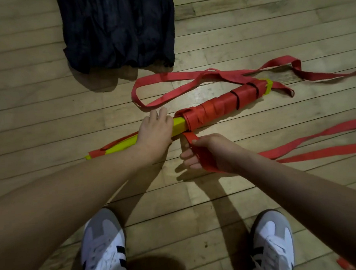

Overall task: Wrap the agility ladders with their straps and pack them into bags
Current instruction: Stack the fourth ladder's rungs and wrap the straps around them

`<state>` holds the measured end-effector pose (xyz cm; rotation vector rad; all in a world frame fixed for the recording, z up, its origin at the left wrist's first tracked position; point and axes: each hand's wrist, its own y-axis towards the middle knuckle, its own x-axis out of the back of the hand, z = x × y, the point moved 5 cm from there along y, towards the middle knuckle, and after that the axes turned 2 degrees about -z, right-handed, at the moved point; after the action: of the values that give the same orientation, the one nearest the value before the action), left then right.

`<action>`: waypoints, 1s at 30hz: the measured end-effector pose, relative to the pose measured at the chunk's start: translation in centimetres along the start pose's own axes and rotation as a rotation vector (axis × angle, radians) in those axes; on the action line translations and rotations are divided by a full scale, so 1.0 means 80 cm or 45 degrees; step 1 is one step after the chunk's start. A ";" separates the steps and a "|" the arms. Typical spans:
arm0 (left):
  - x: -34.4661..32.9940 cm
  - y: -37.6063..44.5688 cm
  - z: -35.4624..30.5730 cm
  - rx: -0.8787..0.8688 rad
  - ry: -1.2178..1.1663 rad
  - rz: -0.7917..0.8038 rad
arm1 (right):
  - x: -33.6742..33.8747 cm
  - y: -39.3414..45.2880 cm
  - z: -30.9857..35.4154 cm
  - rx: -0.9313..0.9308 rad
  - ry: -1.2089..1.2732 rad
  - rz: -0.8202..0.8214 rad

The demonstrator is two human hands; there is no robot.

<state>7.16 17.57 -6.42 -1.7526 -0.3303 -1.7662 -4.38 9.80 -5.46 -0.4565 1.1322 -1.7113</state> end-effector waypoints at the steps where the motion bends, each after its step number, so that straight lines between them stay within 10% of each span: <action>1: -0.002 -0.006 -0.002 -0.039 -0.013 -0.014 | 0.001 0.001 -0.002 -0.002 0.003 -0.009; 8: -0.017 -0.056 -0.016 -0.239 -0.129 -0.112 | 0.006 0.001 -0.017 0.049 -0.129 -0.020; 30: 0.001 -0.008 -0.022 0.093 -0.162 0.117 | 0.022 -0.006 -0.005 0.153 -0.264 -0.145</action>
<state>5.40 17.03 -6.33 -1.8024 -0.3575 -1.5637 -5.68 8.48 -5.55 -0.6177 0.8633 -1.7736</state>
